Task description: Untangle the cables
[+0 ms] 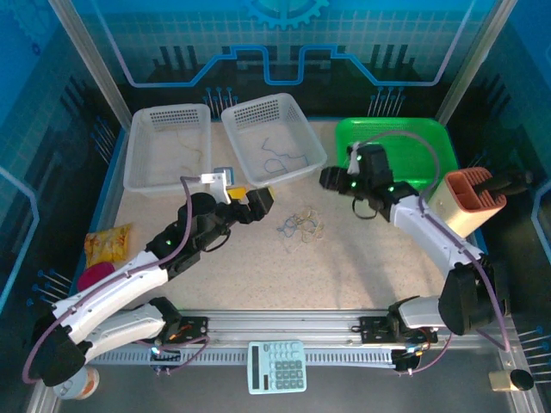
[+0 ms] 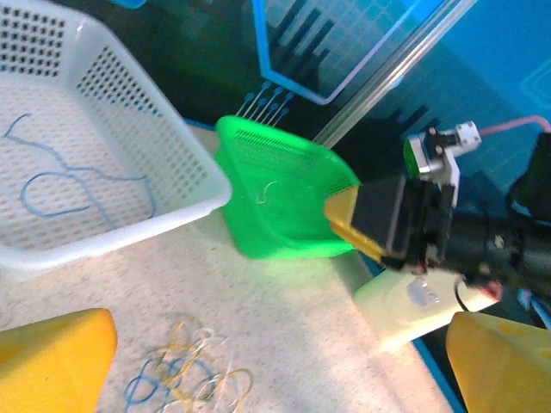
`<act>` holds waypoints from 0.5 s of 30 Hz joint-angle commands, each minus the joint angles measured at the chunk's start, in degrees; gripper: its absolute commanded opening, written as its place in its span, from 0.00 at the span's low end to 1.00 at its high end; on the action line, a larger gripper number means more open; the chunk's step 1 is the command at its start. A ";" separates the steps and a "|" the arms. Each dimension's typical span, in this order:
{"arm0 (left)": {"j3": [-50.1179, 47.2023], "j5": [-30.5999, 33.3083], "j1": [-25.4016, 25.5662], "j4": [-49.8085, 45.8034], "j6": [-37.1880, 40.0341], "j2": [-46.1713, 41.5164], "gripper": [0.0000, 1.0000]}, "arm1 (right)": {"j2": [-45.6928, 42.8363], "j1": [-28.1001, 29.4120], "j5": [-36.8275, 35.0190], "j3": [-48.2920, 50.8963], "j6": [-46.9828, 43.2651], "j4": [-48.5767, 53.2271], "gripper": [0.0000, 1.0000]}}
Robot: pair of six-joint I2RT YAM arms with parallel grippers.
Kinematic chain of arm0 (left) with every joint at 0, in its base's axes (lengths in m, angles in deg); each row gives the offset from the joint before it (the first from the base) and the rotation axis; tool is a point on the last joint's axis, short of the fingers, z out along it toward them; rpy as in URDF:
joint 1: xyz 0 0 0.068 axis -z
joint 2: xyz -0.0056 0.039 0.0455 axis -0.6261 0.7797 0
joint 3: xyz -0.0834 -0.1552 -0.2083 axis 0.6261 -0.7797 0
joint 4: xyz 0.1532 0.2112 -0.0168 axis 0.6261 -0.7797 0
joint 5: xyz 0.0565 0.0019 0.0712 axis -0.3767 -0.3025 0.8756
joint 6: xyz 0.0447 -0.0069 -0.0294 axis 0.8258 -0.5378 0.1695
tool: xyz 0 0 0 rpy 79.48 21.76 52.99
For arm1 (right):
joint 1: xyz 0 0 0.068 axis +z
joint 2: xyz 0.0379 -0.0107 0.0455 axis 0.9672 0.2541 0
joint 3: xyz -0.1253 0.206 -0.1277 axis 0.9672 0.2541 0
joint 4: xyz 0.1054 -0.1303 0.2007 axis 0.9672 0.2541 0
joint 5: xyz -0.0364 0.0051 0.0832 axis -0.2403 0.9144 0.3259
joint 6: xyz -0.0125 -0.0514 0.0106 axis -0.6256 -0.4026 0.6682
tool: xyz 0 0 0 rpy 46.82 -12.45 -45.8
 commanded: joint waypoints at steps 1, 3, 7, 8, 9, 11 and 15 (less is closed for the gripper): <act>-2.16 2.81 -0.29 -5.99 -1.15 0.05 0.99 | -3.25 4.51 -4.95 5.14 -0.50 0.90 0.61; -2.97 3.12 -0.29 -6.97 -1.70 0.31 0.99 | -4.33 6.02 -6.64 9.18 0.62 0.97 0.61; -4.90 2.53 -0.26 -6.40 -3.10 1.06 0.99 | -4.65 5.99 -6.70 15.04 2.27 -1.58 0.59; -5.25 2.22 -0.29 -6.08 -3.41 1.32 0.99 | -4.19 5.98 -6.25 15.47 2.22 -2.00 0.58; -5.48 1.87 -0.24 -5.78 -3.67 1.66 0.99 | -3.36 6.00 -5.63 15.57 2.19 -2.32 0.57; -5.54 1.47 -0.29 -5.64 -4.11 2.50 0.99 | -1.70 6.01 -4.46 15.56 2.19 -2.89 0.55; -5.41 0.50 -0.26 -5.43 -4.40 4.08 0.99 | 1.06 6.00 -2.95 15.92 2.83 -4.66 0.49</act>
